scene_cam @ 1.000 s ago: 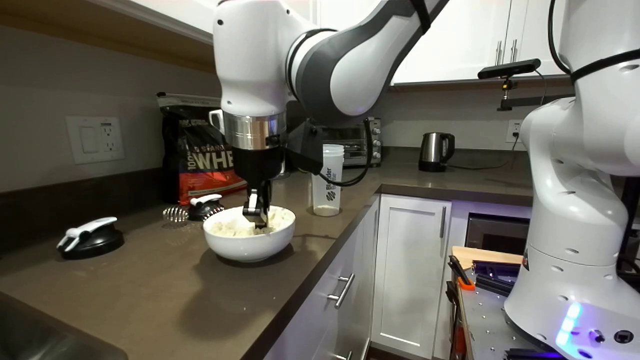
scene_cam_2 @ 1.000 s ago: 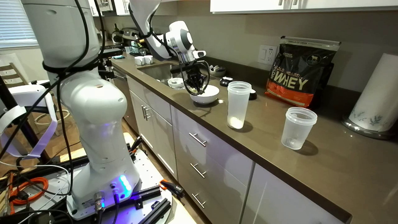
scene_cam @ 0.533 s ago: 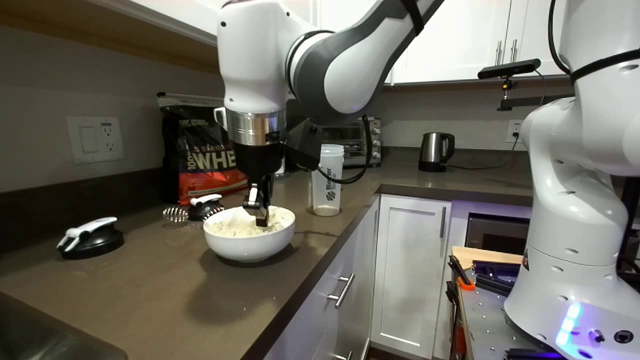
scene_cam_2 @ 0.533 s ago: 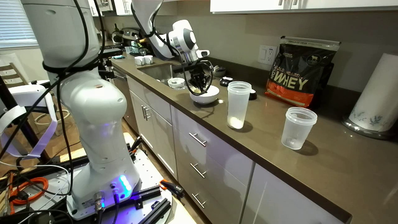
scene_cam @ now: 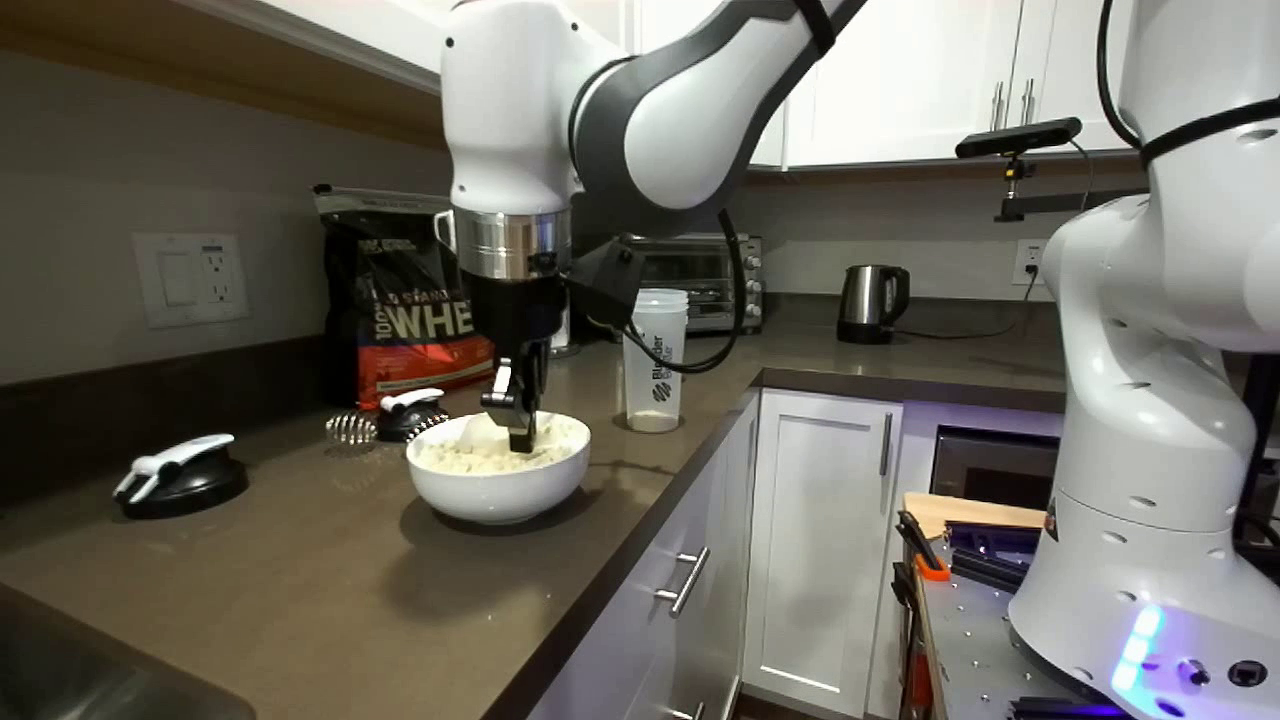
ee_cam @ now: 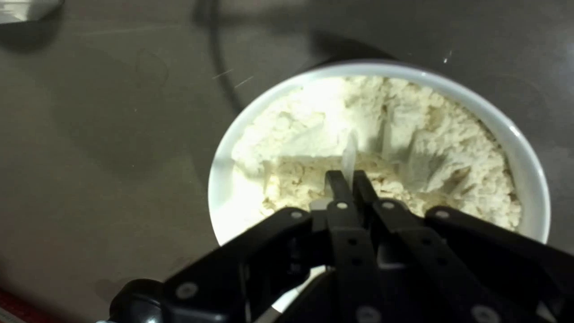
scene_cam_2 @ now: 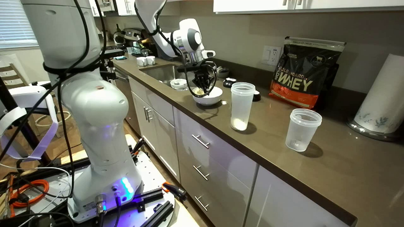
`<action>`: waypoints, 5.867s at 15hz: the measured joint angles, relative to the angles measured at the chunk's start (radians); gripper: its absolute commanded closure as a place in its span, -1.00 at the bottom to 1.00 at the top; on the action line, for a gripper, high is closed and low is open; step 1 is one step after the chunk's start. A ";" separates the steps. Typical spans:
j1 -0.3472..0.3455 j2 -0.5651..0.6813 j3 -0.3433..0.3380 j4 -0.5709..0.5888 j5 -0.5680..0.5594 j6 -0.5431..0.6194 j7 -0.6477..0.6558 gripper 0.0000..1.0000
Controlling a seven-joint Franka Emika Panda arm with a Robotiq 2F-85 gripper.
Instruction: Pick up the small scoop and scoop some powder from the bowl and put it in the plastic container to the right.
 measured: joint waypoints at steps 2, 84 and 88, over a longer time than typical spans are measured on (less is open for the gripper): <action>-0.001 0.000 -0.003 0.000 0.042 0.009 -0.023 0.93; -0.106 -0.383 -0.226 -0.032 0.825 -0.291 -0.496 0.94; -0.124 -0.425 -0.243 -0.045 0.825 -0.289 -0.496 0.94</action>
